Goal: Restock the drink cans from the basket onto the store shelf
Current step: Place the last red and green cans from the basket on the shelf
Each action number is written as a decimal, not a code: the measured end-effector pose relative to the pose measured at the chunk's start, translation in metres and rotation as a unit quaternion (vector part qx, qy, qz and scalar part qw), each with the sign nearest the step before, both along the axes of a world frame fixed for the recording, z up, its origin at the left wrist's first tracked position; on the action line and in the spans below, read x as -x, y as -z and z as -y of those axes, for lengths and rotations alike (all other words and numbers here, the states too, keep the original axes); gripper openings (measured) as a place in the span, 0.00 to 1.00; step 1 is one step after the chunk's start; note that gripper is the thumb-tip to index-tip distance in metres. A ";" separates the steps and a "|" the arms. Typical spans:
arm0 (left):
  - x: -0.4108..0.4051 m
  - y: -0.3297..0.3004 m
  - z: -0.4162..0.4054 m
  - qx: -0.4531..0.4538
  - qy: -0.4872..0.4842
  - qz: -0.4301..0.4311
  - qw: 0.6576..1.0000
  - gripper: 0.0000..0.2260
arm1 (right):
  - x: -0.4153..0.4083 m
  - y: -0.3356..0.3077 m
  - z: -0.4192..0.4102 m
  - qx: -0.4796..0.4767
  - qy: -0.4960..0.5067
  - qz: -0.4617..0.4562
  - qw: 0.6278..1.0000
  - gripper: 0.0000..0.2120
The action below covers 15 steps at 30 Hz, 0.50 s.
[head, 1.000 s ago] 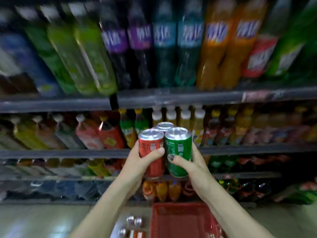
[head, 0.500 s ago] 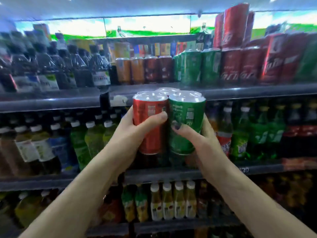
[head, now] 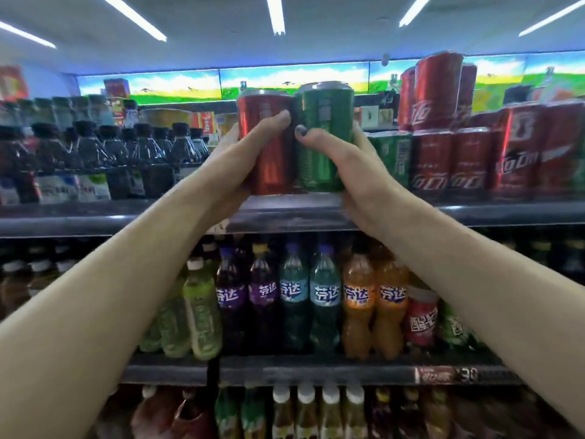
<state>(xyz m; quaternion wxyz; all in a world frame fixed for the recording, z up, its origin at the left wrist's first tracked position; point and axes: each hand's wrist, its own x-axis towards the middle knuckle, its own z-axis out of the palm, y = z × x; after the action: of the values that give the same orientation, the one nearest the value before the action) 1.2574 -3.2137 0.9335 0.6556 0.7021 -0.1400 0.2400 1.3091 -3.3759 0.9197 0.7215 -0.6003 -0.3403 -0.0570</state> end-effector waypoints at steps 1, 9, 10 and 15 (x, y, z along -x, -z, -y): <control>-0.007 -0.003 -0.005 -0.005 -0.003 -0.002 1.000 0.21 | -0.007 -0.003 -0.006 0.004 0.002 -0.007 1.000 0.35; -0.063 -0.012 -0.044 -0.031 0.031 -0.062 0.997 0.24 | -0.069 -0.019 -0.040 0.033 -0.021 -0.072 0.997 0.32; -0.070 -0.010 -0.049 -0.035 0.041 -0.068 0.996 0.24 | -0.074 -0.018 -0.044 0.040 -0.004 -0.071 0.997 0.33; -0.098 -0.007 -0.067 -0.069 0.062 -0.106 0.990 0.24 | -0.094 -0.014 -0.053 0.068 0.039 -0.070 0.994 0.33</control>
<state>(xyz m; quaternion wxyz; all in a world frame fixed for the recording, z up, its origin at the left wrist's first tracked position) 1.3553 -3.1466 0.9407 0.6306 0.7570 -0.1290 0.1124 1.4031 -3.3230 0.9337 0.6981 -0.6637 -0.2679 -0.0195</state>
